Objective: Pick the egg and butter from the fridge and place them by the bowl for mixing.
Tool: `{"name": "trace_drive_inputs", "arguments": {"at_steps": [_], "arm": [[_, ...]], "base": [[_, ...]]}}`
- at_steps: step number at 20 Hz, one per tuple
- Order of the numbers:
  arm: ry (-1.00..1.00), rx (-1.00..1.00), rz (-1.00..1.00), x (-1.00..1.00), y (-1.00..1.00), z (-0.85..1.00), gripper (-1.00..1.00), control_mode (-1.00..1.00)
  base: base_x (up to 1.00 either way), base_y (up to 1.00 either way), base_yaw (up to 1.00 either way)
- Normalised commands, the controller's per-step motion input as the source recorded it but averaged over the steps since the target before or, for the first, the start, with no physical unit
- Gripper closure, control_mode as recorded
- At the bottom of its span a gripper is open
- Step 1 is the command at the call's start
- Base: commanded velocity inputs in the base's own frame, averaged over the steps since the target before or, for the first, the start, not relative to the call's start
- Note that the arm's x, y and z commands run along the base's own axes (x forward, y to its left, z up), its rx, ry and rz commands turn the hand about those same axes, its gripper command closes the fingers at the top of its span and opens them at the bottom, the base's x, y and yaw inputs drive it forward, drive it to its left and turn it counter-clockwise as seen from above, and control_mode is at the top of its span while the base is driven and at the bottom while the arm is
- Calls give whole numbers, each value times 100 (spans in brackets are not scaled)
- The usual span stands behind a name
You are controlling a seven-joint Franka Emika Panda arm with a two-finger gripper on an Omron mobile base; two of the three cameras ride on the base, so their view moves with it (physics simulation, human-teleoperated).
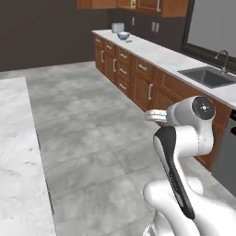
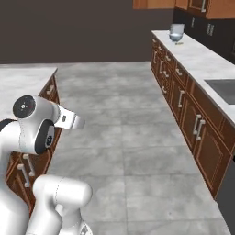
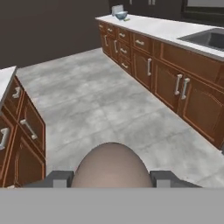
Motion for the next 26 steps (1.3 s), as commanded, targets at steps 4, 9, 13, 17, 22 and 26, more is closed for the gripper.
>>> {"name": "trace_drive_inputs", "arguments": {"at_steps": [4, 9, 13, 17, 22, 26], "arm": [[0, 0, 0, 0, 0, 0, 100, 100], [0, 0, 0, 0, 0, 0, 100, 100], [0, 0, 0, 0, 0, 0, 100, 100], [0, 0, 0, 0, 0, 0, 100, 100], [0, 0, 0, 0, 0, 0, 100, 100], [0, 0, 0, 0, 0, 0, 100, 100]], "base": [[88, -13, 2], [88, -14, 2], [87, -14, 2], [87, -14, 2], [87, -15, 2], [86, -18, 2]]}}
